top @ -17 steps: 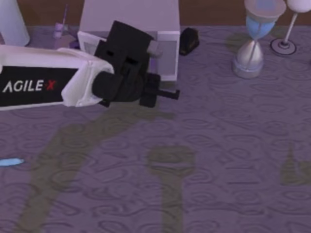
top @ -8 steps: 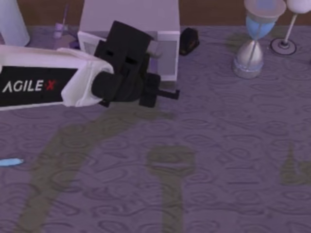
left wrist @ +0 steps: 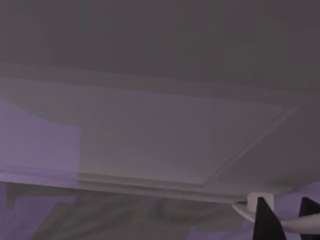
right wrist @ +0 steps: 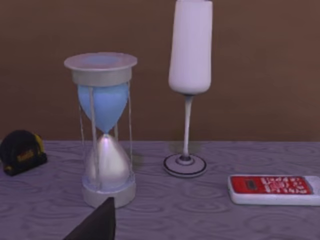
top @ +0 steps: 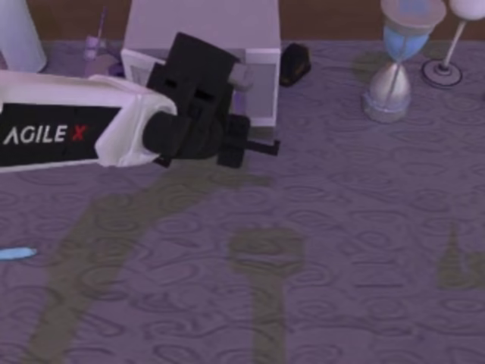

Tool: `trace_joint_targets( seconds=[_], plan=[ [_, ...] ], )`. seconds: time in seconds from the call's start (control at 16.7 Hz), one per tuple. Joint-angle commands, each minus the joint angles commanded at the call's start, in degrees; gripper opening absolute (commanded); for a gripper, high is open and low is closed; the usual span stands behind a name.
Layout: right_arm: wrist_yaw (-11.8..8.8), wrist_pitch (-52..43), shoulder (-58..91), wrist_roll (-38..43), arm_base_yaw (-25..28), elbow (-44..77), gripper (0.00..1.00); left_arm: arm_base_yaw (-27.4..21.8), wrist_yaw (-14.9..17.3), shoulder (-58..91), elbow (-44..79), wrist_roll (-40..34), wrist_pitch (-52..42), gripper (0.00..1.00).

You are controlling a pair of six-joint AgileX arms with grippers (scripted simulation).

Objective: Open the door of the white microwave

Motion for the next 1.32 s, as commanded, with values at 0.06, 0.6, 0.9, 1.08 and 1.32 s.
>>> trace_joint_targets(
  seconds=[0.06, 0.6, 0.9, 1.08, 1.32],
  plan=[
    [0.0, 0.0, 0.0, 0.0, 0.0, 0.0, 1.0, 0.0, 0.0, 0.0, 0.0, 0.0, 0.0, 0.0],
    [0.0, 0.0, 0.0, 0.0, 0.0, 0.0, 1.0, -0.14, 0.91, -0.26, -0.43, 0.41, 0.11, 0.0],
    [0.0, 0.0, 0.0, 0.0, 0.0, 0.0, 1.0, 1.0, 2.65, -1.75, -2.47, 3.12, 1.0, 0.0],
    [0.0, 0.0, 0.0, 0.0, 0.0, 0.0, 1.0, 1.0, 2.65, -1.75, -2.47, 3.12, 1.0, 0.0],
    [0.0, 0.0, 0.0, 0.0, 0.0, 0.0, 1.0, 1.0, 2.65, -1.75, -2.47, 3.12, 1.0, 0.0]
  ],
)
